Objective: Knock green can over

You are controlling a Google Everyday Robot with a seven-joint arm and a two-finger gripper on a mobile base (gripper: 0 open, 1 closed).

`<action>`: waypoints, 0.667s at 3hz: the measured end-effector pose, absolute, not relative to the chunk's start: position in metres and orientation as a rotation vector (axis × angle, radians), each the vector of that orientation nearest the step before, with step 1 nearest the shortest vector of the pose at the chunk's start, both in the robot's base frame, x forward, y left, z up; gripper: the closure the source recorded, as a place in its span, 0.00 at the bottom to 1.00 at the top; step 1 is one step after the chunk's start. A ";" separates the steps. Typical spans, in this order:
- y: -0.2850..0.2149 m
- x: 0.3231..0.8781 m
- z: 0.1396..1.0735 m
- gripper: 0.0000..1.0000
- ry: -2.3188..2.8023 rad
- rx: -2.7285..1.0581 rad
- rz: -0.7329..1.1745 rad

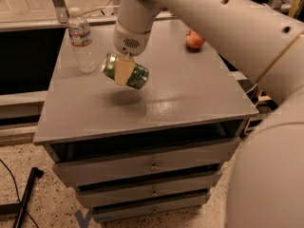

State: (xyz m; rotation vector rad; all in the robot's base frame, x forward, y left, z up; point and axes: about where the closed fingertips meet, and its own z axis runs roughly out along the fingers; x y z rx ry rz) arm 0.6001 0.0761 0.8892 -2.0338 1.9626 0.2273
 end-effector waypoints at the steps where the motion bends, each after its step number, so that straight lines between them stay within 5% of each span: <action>1: 0.090 0.600 0.859 0.72 1.975 -2.214 -0.002; 2: 0.093 0.608 0.853 0.41 1.964 -2.252 -0.102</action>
Offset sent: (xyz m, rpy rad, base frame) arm 0.0003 0.0136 -0.0286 -0.2001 -0.0337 0.0601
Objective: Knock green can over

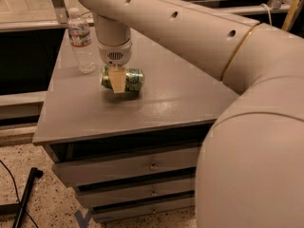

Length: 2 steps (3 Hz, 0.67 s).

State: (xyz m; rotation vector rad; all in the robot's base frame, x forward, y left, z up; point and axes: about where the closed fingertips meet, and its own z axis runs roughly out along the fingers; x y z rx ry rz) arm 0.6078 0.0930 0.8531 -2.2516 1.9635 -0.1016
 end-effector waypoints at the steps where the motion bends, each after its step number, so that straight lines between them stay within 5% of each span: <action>1: 0.096 0.608 0.852 0.18 1.959 -2.256 -0.101; 2: 0.097 0.609 0.850 0.00 1.957 -2.255 -0.100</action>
Offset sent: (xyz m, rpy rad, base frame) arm -0.0001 0.0023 -0.0013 0.0000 0.0004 0.0036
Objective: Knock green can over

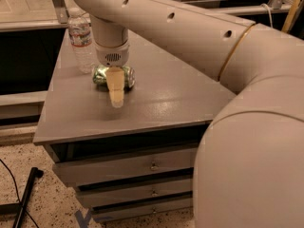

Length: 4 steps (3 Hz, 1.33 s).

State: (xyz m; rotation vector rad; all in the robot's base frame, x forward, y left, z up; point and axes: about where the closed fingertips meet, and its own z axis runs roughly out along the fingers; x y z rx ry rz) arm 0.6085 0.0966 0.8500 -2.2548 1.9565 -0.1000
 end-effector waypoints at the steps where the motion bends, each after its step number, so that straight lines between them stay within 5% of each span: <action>1: 0.096 0.608 0.851 0.00 1.949 -2.250 -0.093; 4: 0.046 0.563 0.975 0.00 1.674 -1.990 -0.097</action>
Offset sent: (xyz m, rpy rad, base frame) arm -0.0028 -0.0040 0.0115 0.0606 -0.0139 0.0145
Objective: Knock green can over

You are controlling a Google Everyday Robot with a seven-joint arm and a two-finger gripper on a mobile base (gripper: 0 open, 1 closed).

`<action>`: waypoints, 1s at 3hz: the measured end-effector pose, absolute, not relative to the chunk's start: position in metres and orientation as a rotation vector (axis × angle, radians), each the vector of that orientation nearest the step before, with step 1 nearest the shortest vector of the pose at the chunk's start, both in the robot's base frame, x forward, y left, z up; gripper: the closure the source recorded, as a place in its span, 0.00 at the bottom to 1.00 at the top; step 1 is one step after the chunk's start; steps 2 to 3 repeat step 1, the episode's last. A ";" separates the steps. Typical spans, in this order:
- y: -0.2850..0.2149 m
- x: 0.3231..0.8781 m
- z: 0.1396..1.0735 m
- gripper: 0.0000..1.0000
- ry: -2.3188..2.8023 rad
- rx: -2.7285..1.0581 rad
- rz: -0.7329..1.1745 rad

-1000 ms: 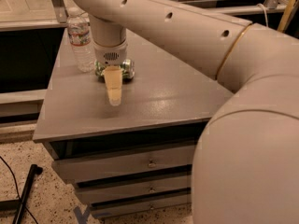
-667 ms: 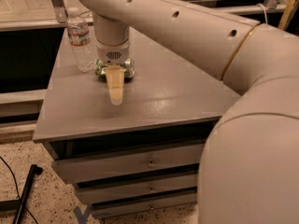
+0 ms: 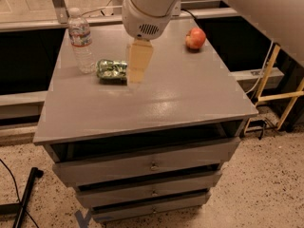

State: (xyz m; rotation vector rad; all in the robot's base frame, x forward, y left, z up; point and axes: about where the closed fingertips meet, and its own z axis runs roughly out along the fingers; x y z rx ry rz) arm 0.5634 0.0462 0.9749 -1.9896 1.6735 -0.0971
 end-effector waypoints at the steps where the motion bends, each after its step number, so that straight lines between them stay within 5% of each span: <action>1: 0.046 0.563 0.975 0.00 1.673 -1.990 -0.097; 3: 0.046 0.563 0.975 0.00 1.673 -1.990 -0.097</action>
Offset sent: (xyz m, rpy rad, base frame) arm 0.0000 0.0000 0.0000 0.0000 0.0000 0.0000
